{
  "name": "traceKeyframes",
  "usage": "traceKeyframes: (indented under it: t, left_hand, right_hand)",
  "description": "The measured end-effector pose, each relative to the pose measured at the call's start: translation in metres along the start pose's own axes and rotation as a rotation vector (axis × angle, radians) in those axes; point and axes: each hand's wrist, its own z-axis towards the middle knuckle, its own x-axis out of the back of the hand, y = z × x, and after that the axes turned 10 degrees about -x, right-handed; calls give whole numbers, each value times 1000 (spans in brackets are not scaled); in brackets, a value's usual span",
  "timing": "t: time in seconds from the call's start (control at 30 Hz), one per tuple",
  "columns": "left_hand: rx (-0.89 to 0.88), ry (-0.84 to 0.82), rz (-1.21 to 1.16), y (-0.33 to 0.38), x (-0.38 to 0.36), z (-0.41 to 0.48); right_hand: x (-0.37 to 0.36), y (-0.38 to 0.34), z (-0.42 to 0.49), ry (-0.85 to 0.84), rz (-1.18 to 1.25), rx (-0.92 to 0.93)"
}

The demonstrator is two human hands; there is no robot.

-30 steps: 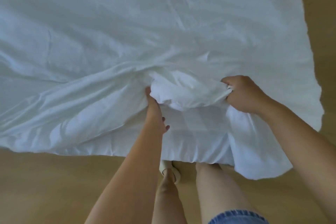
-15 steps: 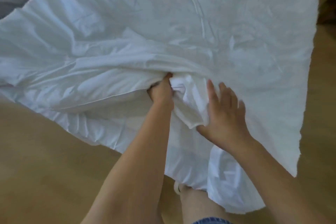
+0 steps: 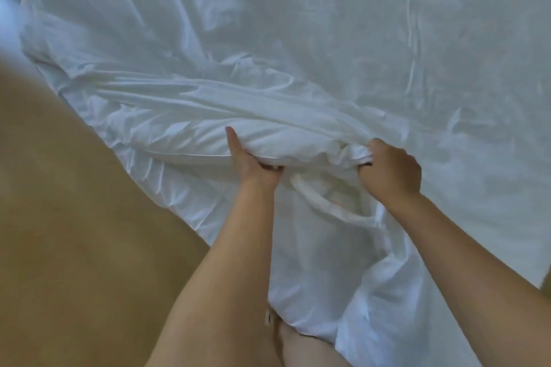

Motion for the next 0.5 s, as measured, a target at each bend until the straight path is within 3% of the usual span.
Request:
traceKeyframes:
  t: [0.07, 0.13, 0.2, 0.27, 0.33, 0.43, 0.5]
  left_hand:
    - [-119, -3, -55, 38, 2, 28]
    - [-284, 76, 72, 72, -10, 52]
    - [-566, 149, 430, 97, -36, 75]
    - [-782, 35, 823, 105, -74, 100]
    - [-733, -139, 1086, 107, -111, 128]
    - [-454, -369, 1466, 105, -131, 167]
    - [-451, -528, 1611, 102, -122, 183]
  right_hand:
    - [2, -3, 9, -29, 9, -40]
    - [3, -18, 13, -43, -16, -31]
    - [-3, -48, 11, -141, -7, 81]
    - [-16, -88, 12, -198, -12, 206]
    - [-31, -124, 31, -173, -59, 215]
    - [-54, -160, 75, -131, -223, 142]
    - [-67, -166, 108, -99, -291, 129]
